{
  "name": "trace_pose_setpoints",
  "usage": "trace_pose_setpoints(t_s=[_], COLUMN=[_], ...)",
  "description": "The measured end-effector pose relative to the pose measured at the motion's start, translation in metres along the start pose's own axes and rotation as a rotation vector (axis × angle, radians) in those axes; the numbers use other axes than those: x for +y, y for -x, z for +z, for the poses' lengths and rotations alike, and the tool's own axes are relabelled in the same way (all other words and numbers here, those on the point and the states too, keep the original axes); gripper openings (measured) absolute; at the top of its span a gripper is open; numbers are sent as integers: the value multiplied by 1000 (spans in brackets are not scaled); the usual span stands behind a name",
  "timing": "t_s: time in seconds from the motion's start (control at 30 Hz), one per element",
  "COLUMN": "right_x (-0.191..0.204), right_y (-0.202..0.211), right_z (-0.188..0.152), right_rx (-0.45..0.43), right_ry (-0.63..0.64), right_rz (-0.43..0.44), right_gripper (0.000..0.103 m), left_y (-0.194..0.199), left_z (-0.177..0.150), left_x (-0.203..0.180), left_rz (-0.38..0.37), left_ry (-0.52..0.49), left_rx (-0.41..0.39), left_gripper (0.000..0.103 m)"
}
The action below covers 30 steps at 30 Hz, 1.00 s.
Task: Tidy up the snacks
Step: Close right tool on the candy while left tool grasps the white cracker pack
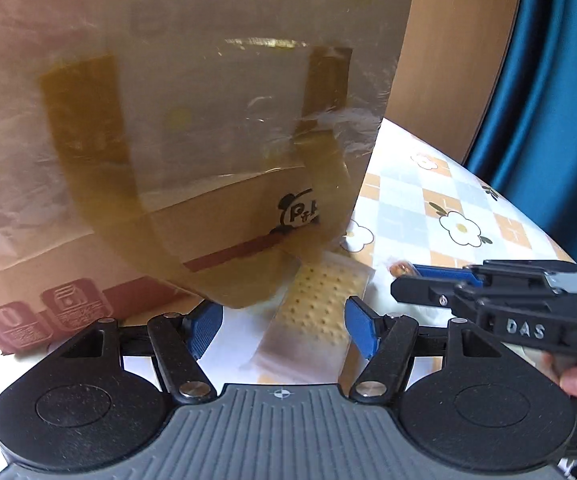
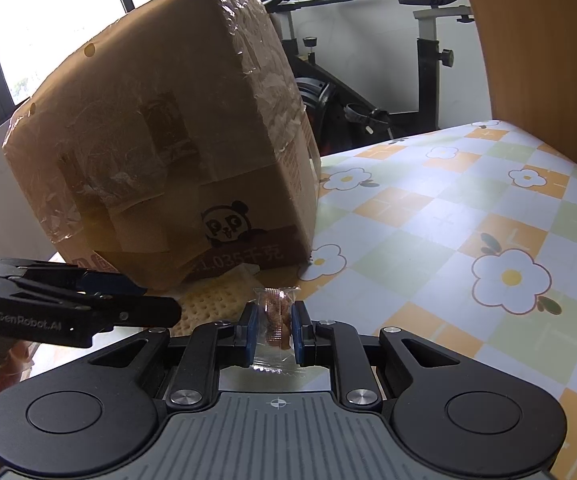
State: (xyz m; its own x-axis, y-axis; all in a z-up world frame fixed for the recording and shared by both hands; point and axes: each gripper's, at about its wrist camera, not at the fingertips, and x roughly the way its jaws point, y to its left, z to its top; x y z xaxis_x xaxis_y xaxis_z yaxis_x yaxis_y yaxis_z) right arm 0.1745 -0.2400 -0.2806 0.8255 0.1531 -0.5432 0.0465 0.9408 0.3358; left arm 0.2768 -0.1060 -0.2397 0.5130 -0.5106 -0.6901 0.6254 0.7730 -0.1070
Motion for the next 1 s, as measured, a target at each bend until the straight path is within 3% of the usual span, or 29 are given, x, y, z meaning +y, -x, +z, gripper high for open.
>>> trace_pose_setpoints(t_s=[0.3, 0.43, 0.8, 1.0], right_x=[0, 0, 2, 3], right_y=[0, -1, -1, -2], right_z=[0, 0, 0, 1], right_rx=[0, 0, 8, 17], right_ry=[-10, -7, 26, 38], right_rz=[-3, -1, 8, 5], right_gripper=[16, 16, 16, 16], left_y=[-32, -28, 15, 39], left_z=[4, -3, -49, -73], left_x=[-20, -23, -5, 2], left_rz=[4, 23, 133, 233], left_ry=[-60, -46, 88, 224], left_rx=[38, 17, -9, -48], left_gripper=[71, 60, 54, 54])
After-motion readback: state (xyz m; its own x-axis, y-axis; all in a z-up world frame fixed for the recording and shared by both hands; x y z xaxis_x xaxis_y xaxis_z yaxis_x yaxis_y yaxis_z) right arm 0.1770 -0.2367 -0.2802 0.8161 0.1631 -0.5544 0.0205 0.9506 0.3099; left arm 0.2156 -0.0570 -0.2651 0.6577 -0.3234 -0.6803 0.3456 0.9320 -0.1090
